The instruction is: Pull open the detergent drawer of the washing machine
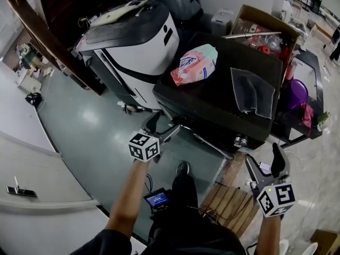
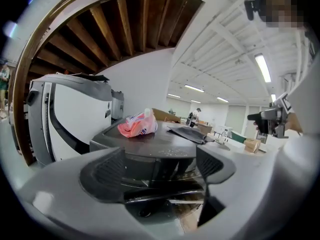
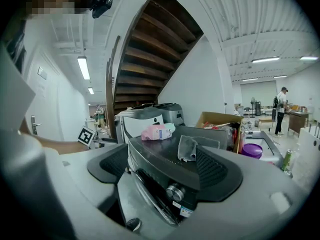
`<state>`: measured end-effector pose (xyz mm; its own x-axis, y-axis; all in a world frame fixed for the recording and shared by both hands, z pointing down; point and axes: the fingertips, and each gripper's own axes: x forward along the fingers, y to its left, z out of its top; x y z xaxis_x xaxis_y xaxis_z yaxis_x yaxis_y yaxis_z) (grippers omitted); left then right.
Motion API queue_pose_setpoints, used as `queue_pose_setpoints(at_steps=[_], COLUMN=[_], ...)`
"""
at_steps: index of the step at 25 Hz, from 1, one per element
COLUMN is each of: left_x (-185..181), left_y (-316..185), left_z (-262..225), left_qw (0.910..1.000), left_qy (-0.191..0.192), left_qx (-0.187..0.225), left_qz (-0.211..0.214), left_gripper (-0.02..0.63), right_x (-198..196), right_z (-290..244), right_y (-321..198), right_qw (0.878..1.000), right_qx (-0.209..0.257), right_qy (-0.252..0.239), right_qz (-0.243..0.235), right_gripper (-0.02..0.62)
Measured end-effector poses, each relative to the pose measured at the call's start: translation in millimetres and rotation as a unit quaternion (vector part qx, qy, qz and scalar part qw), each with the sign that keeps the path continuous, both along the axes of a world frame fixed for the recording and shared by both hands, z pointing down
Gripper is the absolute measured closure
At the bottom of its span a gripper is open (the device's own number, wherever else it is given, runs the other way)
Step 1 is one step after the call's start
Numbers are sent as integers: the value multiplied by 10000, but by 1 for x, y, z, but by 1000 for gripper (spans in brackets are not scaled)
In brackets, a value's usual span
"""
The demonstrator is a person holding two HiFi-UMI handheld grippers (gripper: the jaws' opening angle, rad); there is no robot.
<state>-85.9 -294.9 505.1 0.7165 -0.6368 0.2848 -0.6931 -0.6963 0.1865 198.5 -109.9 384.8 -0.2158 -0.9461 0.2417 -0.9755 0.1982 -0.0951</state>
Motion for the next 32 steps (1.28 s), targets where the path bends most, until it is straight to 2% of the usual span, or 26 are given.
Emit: queue_pose_setpoints(at_steps=[10,18,28,32], left_x=[-2,-5,-9,-6], left_y=[-23,-42,-65,-71], left_z=[37,60,85,94], left_qw=[9976,9900,9641,9488], left_qy=[382,963,2031,2441], left_qx=[-552,-989,-1632,-1932], left_qz=[-145,-296,-514,-536], left_gripper=[132,132,132,132], right_x=[8,13,16,13], right_z=[9,13,23,22], right_y=[-5,-8,-11,-15], right_qw=[9999,9995,9990,9987], right_qx=[-98,-235,-353,-420], right_qy=[26,62,118,145], right_qz=[85,179,247,242], right_gripper=[198,198,198,198])
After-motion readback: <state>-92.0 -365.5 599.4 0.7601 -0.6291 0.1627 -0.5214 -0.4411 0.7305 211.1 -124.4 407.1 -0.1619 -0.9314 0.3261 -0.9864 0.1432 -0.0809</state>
